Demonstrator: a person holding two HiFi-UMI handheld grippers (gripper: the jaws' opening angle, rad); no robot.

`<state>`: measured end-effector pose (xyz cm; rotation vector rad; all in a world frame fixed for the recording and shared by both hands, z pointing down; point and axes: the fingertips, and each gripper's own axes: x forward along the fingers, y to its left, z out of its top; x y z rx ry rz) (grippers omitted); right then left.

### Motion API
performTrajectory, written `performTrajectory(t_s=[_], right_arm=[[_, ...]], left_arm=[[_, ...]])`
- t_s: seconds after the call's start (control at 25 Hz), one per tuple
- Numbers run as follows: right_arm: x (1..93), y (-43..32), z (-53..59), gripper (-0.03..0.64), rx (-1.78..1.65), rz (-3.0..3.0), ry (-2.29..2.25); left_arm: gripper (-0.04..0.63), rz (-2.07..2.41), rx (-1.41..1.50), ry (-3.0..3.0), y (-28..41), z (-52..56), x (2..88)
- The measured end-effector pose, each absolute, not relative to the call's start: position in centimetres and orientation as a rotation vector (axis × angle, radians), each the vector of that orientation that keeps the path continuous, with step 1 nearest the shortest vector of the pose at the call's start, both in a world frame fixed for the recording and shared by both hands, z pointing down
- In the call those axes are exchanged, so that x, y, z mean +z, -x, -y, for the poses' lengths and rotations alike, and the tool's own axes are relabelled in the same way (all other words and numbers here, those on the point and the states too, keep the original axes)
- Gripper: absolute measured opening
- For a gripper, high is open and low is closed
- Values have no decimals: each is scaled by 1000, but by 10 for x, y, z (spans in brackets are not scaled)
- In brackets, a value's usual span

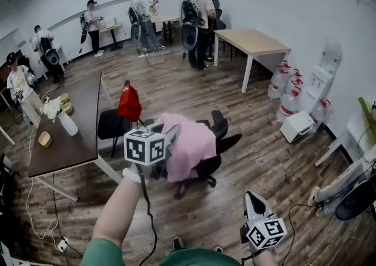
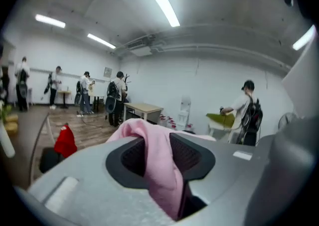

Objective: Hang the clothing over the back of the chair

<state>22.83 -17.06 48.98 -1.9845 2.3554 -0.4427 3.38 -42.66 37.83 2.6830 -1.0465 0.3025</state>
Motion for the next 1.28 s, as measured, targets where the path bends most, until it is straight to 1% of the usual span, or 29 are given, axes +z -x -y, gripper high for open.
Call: performTrajectory(t_s=[0.16, 0.24, 0.32, 0.44, 0.52, 0.68, 0.88, 0.92, 0.96, 1.04, 1.08, 1.28], right_arm=[[493, -238, 169, 2, -459, -2342, 2007], [494, -239, 169, 2, -466, -2337, 2011], [494, -237, 169, 2, -463, -2343, 2002], [492, -237, 172, 2, -455, -2347, 1990], [492, -238, 174, 2, -456, -2345, 1988], [491, -237, 181, 2, -457, -2349, 1975], [489, -231, 190, 2, -441, -2375, 1948], [487, -230, 193, 2, -433, -2379, 1941], [485, -229, 195, 2, -426, -2383, 1935], [479, -224, 199, 2, -416, -2391, 1920], [475, -221, 200, 2, -409, -2396, 1910], [452, -201, 209, 2, -339, -2428, 1830]], left_arm=[[165, 1227, 497, -2764, -31, 426, 382], [212, 1283, 566, -2785, -30, 428, 383], [235, 1303, 582, -2781, -26, 426, 383], [295, 1301, 516, -2744, -16, 420, 379], [314, 1284, 441, -2715, -7, 412, 378], [321, 1234, 279, -2643, 12, 394, 383], [319, 1247, 141, -2593, 37, 367, 396], [316, 1256, 112, -2595, 41, 361, 397], [288, 1264, 83, -2598, 44, 355, 398], [173, 1284, 36, -2599, 48, 343, 402], [138, 1296, 27, -2598, 50, 337, 405], [78, 1331, -40, -2557, 55, 309, 424]])
